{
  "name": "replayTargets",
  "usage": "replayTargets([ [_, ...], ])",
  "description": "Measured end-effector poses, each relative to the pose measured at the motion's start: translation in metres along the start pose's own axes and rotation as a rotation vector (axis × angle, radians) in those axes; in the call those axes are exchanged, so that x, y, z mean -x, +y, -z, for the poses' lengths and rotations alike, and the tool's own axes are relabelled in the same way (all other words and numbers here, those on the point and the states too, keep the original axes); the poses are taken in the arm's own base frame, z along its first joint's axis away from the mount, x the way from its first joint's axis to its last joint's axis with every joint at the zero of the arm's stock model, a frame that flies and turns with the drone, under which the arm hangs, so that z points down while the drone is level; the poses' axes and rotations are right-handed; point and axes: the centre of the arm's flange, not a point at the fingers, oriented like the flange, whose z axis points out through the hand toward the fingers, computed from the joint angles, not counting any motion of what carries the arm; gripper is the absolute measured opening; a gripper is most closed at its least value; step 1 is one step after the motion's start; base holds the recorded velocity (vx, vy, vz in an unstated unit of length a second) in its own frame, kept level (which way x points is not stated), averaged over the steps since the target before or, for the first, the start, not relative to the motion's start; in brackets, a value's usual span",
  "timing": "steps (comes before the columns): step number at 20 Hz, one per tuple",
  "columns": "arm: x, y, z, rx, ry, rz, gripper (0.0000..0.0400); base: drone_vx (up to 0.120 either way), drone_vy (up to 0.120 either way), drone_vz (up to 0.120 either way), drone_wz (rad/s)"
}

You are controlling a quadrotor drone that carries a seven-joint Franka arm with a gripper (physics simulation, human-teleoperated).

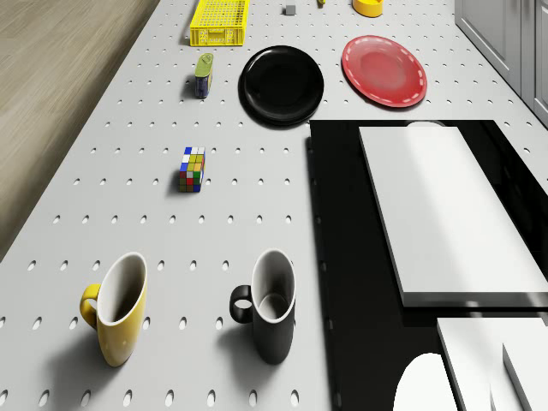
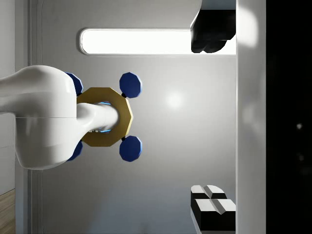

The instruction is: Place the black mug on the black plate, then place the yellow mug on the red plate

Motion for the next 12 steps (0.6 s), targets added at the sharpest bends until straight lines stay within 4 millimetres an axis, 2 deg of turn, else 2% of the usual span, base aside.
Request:
replayTargets([
  [5,-0.001,-0.001,0.017,-0.003,0.003,0.000,0.0400,0.000,0.000,0.000,0.000],
  [12,-0.001,-0.001,0.025,-0.006,0.007,0.000,0.0400,0.000,0.000,0.000,0.000],
])
